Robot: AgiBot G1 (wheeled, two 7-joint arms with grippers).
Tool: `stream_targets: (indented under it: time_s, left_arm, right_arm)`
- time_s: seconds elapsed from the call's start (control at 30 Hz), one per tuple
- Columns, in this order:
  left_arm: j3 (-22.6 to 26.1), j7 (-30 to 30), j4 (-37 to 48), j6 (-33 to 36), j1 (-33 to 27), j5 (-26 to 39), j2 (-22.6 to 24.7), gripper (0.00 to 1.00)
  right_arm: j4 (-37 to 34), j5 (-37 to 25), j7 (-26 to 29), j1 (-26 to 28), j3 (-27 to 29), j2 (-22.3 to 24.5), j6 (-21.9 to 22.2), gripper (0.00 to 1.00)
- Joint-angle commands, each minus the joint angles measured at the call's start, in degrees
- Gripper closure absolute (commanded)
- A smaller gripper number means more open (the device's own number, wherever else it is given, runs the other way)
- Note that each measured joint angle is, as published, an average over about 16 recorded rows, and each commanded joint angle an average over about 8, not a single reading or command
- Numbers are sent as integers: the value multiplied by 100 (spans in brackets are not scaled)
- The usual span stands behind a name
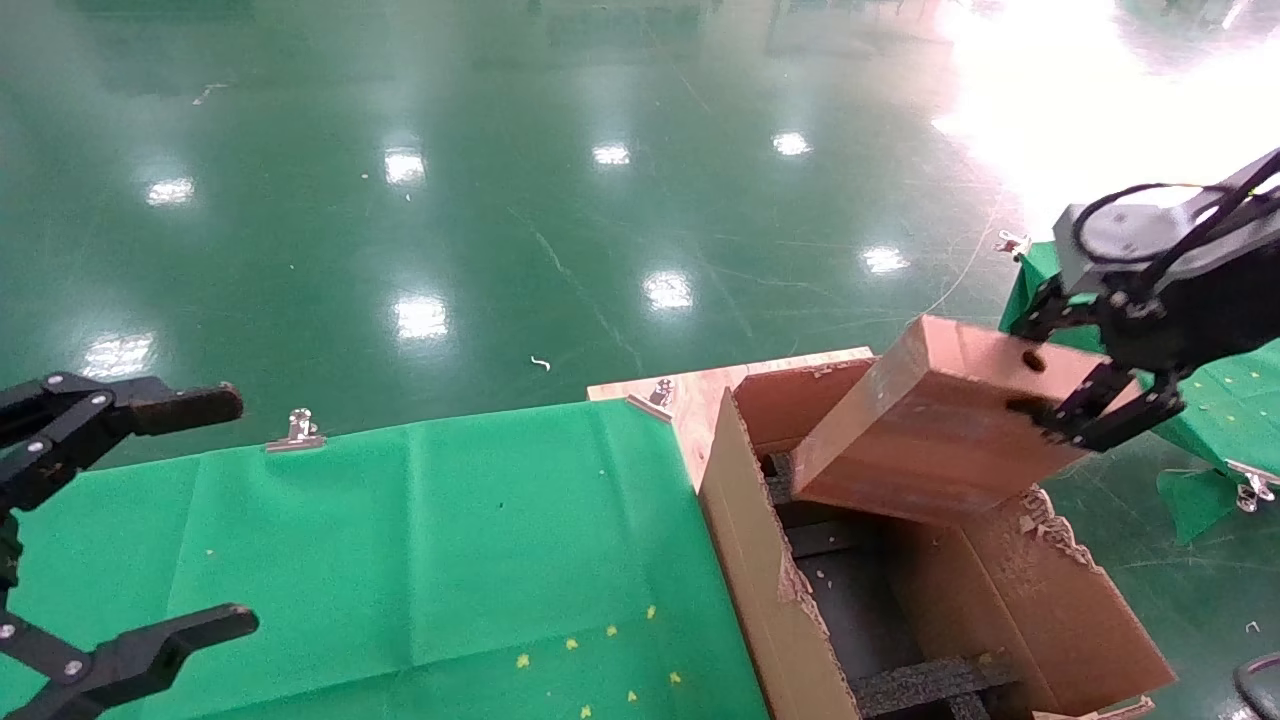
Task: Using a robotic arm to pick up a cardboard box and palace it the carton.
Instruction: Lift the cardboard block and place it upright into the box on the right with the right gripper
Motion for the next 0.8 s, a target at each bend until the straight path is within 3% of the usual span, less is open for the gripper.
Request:
stream_targets:
  time_s: [0.03,0.33,0.53,0.8]
  left_arm:
    - [0,0,0,0,0,0,0,0]
    - [1,0,0,0,0,-1,0,0]
    - [1,1,0,-1,0,-1,-1,0]
    - [2,1,0,-1,0,-1,-1,0]
  right_arm:
    - [-47,-10,36,119,-143,52,11,100]
    - [-186,30,715,-47,-636,124,201,100]
    - [-102,189,1871,-431,-743,329,680,100]
    - [752,257,3578,-702,-893,889,1466,100]
